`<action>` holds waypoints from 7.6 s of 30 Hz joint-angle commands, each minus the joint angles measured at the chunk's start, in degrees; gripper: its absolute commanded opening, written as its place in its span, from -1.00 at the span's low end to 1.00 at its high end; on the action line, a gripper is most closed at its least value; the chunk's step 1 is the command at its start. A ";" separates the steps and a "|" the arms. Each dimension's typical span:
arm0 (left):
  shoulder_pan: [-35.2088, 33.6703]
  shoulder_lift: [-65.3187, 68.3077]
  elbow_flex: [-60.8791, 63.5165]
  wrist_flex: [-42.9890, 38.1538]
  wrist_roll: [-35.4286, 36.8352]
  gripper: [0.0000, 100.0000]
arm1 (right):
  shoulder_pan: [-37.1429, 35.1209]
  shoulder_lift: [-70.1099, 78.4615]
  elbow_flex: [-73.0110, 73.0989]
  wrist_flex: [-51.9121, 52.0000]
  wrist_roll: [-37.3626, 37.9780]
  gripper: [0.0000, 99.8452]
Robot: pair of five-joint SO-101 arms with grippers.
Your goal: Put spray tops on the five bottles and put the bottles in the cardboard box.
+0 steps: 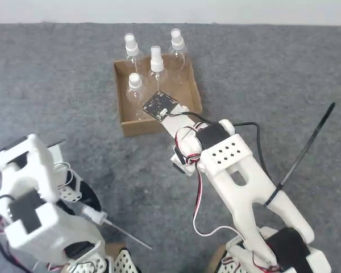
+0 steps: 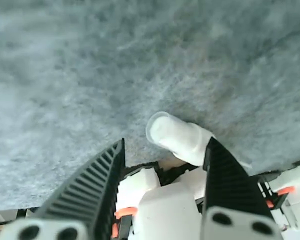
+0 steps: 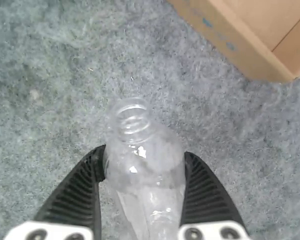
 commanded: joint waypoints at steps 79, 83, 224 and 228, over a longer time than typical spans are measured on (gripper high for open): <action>13.45 -22.77 -7.96 1.93 -45.89 -0.98 | 3.82 -3.91 -0.79 -0.84 0.00 -0.99; 14.77 -25.14 -3.74 2.29 -56.79 -0.97 | 3.91 -3.91 -0.79 -0.84 0.00 -0.99; 38.95 -31.47 -10.33 -8.88 -19.69 -0.98 | 8.31 -7.16 -0.70 -1.10 1.58 -0.99; 38.68 -31.03 -7.52 -8.97 -31.38 -0.98 | 8.75 -12.79 1.14 -0.84 1.58 -0.99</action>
